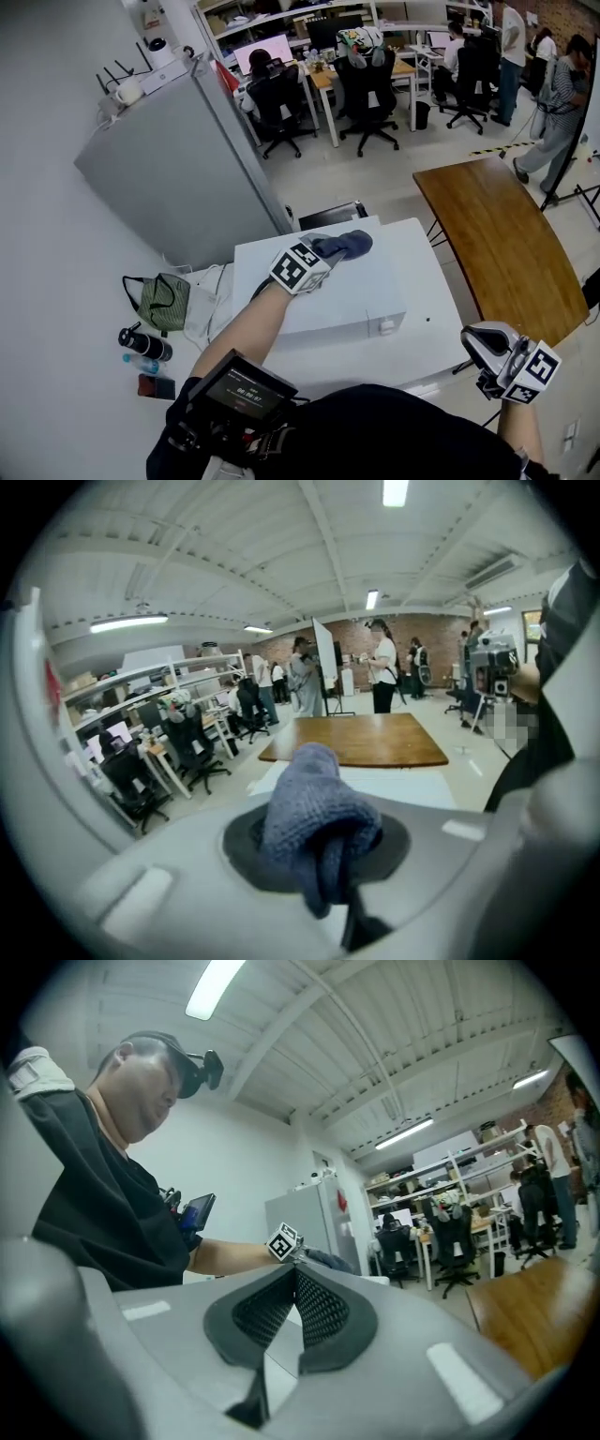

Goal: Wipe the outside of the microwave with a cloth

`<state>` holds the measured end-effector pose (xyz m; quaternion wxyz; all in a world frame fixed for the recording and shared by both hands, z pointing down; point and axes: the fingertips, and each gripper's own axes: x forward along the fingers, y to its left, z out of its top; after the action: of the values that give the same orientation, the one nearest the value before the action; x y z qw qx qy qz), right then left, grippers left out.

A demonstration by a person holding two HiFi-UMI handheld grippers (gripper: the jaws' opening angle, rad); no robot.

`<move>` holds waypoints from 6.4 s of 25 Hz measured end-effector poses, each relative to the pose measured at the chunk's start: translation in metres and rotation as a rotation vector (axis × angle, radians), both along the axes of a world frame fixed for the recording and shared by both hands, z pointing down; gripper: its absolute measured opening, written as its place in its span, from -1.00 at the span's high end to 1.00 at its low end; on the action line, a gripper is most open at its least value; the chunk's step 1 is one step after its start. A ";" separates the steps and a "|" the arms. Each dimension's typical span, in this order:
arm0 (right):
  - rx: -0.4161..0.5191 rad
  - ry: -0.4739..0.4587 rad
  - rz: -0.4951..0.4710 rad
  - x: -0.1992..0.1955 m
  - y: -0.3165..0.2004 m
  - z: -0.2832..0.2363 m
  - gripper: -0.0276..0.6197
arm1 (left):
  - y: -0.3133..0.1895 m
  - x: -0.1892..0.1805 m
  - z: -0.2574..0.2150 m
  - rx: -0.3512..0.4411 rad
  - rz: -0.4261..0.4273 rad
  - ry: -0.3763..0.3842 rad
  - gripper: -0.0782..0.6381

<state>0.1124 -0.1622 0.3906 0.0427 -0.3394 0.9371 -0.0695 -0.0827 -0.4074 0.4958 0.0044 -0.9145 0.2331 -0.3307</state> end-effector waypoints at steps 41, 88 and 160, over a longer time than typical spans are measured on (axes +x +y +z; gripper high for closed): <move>0.046 0.049 0.023 -0.041 0.037 -0.020 0.90 | 0.025 -0.052 0.016 0.084 -0.045 -0.072 0.62; 0.055 0.108 -0.296 -0.210 0.051 -0.028 0.90 | 0.118 -0.294 0.059 0.094 -0.385 -0.134 0.62; 0.071 0.024 -0.104 0.010 0.060 -0.025 0.90 | 0.185 0.034 0.076 0.187 0.121 -0.228 0.62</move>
<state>0.1221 -0.1026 0.3652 0.0399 -0.2892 0.9558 -0.0342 -0.0492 -0.2221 0.5719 0.1357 -0.8791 0.2051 -0.4083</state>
